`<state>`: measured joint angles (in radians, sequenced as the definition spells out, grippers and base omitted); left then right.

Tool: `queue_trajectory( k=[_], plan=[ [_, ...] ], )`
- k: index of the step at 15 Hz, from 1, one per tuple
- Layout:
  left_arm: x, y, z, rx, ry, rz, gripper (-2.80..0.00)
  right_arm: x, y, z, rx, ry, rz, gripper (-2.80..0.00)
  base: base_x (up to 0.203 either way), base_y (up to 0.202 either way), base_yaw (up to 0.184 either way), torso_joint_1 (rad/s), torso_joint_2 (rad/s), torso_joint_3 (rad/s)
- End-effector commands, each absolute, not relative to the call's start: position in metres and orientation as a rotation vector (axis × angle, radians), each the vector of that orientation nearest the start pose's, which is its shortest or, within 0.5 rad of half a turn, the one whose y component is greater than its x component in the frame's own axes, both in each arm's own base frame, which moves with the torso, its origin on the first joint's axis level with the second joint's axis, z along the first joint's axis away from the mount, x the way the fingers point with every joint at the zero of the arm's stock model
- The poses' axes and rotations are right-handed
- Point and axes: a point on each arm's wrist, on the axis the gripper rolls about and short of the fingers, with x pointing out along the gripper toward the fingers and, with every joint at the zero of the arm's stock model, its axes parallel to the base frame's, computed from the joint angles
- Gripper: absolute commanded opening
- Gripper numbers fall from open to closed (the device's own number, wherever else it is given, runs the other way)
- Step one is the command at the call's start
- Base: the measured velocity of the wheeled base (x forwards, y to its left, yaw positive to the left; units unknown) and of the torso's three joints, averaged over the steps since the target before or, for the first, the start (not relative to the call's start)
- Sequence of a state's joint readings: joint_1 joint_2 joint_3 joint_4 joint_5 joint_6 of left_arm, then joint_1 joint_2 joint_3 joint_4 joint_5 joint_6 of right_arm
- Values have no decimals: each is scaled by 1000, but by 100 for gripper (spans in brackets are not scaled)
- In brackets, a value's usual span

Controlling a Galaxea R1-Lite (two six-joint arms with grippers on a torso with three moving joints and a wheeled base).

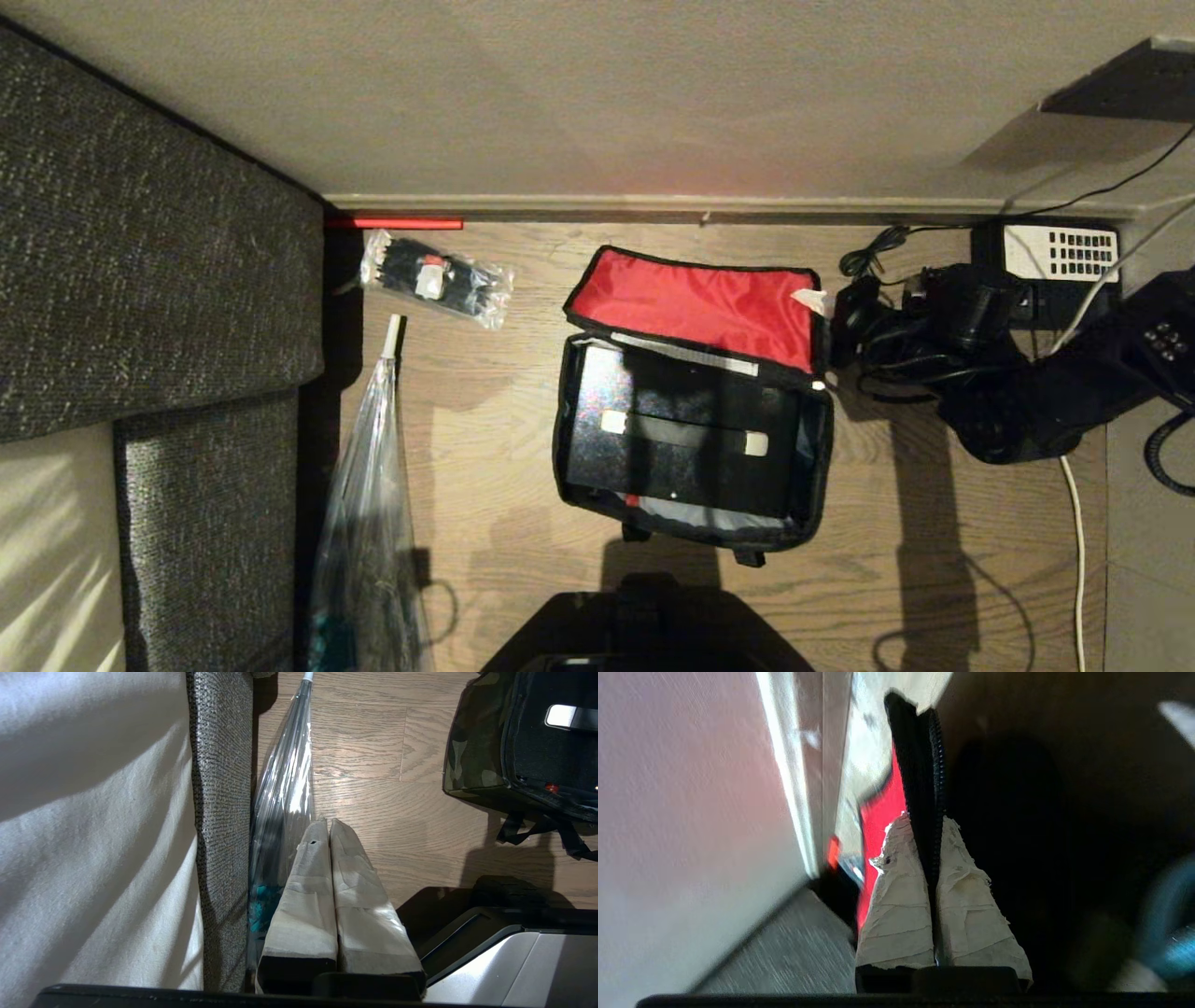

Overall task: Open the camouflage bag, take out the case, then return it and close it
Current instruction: Close the top of the storage box

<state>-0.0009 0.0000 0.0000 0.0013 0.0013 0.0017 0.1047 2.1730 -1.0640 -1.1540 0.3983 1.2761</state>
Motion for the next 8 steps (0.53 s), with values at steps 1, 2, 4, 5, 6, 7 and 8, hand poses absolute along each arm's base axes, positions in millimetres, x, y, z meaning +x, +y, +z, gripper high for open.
queue_trajectory(
  k=[1, 2, 4, 5, 6, 7, 8],
  plan=[
    [-23, 0, 75, 2, 0, 0, -280, 395, 51, 147, 1196, 261, 497, -280, 0, 0, 0, 0, 0, 0],
    [-23, 0, 75, 2, 0, 0, -280, 391, 50, 147, 1197, 268, 495, -280, 0, 0, 0, 0, 0, 0],
    [-23, 0, 75, 2, 0, 0, -280, 385, 46, 156, 1198, 250, 504, -280, 0, 0, 0, 0, 0, 0],
    [-23, 0, 75, 2, 0, 0, -280, 381, 41, 159, 1195, 247, 524, -280, 0, 0, 0, 0, 0, 0],
    [-23, 0, 75, 2, 0, 0, -280, 377, 39, 161, 1188, 250, 552, -280, 0, 0, 0, 0, 0, 0],
    [-23, 0, 75, 2, 1, 0, -280, 372, 38, 161, 1181, 261, 579, -280, 0, 0, 0, 0, 0, 0],
    [-23, 0, 75, 2, 2, 0, -280, 365, 37, 161, 1173, 275, 612, -280, 0, 0, 0, 0, 0, 0]
  ],
)
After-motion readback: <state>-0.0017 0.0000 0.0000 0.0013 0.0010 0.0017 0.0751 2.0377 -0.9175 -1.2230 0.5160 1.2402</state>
